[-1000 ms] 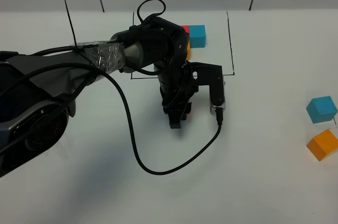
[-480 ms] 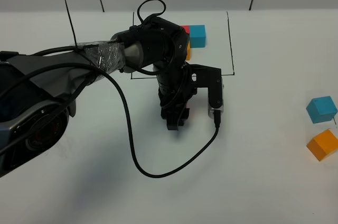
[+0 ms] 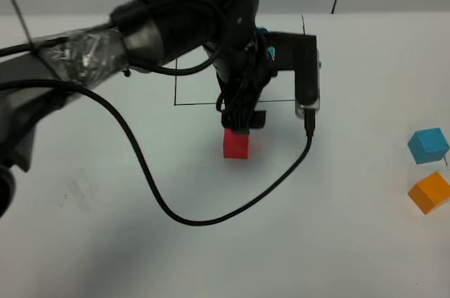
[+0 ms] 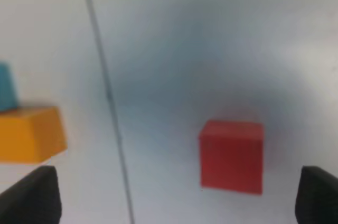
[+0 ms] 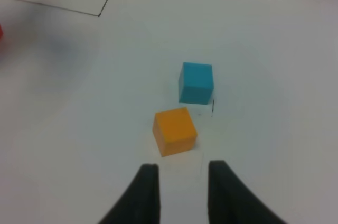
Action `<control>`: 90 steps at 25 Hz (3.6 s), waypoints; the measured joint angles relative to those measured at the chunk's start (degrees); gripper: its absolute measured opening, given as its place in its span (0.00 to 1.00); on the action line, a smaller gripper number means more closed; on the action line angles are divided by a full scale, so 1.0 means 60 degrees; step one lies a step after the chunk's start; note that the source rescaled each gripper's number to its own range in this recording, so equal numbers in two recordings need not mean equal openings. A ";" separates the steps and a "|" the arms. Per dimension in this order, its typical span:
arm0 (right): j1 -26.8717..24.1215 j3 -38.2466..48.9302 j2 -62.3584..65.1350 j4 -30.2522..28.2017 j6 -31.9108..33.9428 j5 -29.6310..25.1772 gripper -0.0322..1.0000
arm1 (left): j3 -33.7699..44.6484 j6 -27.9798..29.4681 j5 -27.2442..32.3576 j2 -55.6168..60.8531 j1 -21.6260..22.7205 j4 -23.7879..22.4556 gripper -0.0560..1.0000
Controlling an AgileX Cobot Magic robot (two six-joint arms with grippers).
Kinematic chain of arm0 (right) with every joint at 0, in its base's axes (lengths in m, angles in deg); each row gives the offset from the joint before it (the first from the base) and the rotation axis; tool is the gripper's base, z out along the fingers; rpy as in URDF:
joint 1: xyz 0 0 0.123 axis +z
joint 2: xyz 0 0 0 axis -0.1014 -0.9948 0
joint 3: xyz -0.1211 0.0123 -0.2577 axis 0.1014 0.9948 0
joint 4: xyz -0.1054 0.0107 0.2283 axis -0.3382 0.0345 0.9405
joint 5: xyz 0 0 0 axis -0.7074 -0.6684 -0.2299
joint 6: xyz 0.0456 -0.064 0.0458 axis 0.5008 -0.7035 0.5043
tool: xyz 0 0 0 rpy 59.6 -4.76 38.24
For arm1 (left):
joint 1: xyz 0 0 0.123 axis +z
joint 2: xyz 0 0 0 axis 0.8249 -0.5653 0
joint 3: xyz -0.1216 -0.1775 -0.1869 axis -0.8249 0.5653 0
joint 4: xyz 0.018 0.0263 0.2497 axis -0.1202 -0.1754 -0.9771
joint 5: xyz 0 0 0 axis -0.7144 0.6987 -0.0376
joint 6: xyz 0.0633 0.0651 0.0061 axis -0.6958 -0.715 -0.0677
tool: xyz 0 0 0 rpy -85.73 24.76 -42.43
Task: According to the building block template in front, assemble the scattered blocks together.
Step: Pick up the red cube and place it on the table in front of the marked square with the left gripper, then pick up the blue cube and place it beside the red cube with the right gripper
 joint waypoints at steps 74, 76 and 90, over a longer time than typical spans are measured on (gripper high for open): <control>0.0000 0.0000 0.0000 0.0000 0.0000 0.0000 0.03 | 1.1607 0.8306 0.1385 1.9881 0.5620 0.0853 0.69; 0.0000 0.0000 0.0000 0.0000 0.0000 0.0000 0.03 | 1.1904 0.8337 0.1318 1.9881 0.5897 0.0830 0.69; 0.0000 0.0000 0.0000 0.0000 0.0000 0.0000 0.03 | 1.2248 0.8972 0.1657 1.9881 0.6422 0.0408 0.69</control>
